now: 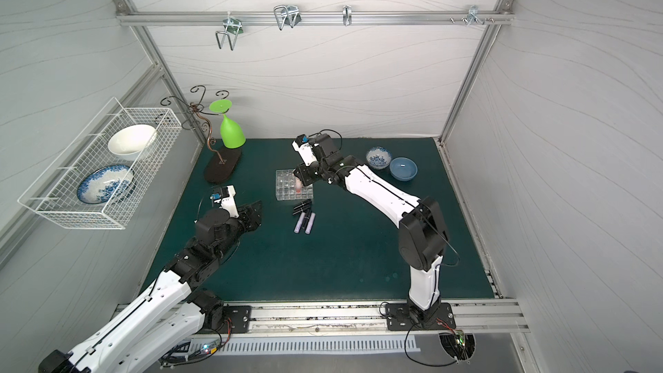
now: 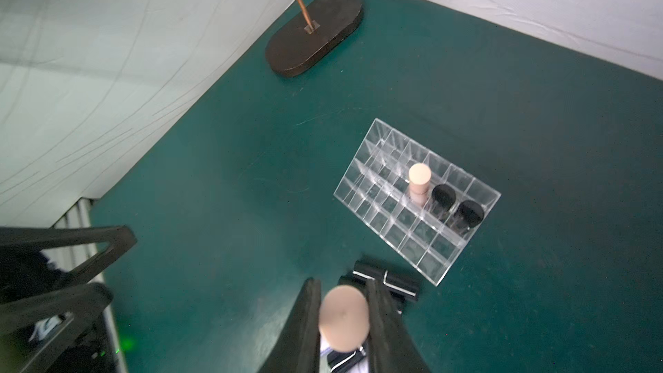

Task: Arrange the lipsticks in the organizer
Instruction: Place the lipstick in the storage box.

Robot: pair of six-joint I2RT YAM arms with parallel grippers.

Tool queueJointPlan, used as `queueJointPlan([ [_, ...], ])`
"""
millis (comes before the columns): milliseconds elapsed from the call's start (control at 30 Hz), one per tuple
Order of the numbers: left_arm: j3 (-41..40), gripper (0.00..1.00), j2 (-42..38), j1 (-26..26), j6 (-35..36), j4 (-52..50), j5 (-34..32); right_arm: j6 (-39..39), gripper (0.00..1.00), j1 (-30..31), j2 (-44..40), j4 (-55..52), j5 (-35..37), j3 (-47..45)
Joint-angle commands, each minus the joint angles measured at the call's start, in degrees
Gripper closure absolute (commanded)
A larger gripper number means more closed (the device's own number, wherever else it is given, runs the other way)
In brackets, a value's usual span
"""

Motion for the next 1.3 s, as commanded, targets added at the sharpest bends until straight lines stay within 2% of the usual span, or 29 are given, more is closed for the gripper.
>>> queueJointPlan([
  [0, -0.86, 0.46, 0.54, 3.97, -1.50, 3.24, 3.40, -3.41, 0.82, 1.50, 4.04, 2.61, 6.38, 5.34],
  [133, -2.59, 0.46, 1.01, 10.32, -3.93, 5.38, 9.50, -5.95, 0.83, 3.09, 8.81, 3.21, 10.11, 9.87],
  [267, -3.41, 0.47, 1.66, 12.70, -4.96, 6.79, 11.98, -7.85, 0.83, 3.88, 14.00, 1.84, 12.29, 15.25],
  [600, -3.18, 0.47, 4.80, 12.97, -5.42, 9.31, 13.93, -10.52, 0.83, 4.86, 17.72, 5.39, 16.32, 16.83],
  [1267, -2.98, 0.47, 6.46, 12.98, -5.70, 10.58, 15.17, -11.37, 0.82, 4.66, 22.82, 7.88, 17.53, 19.62],
])
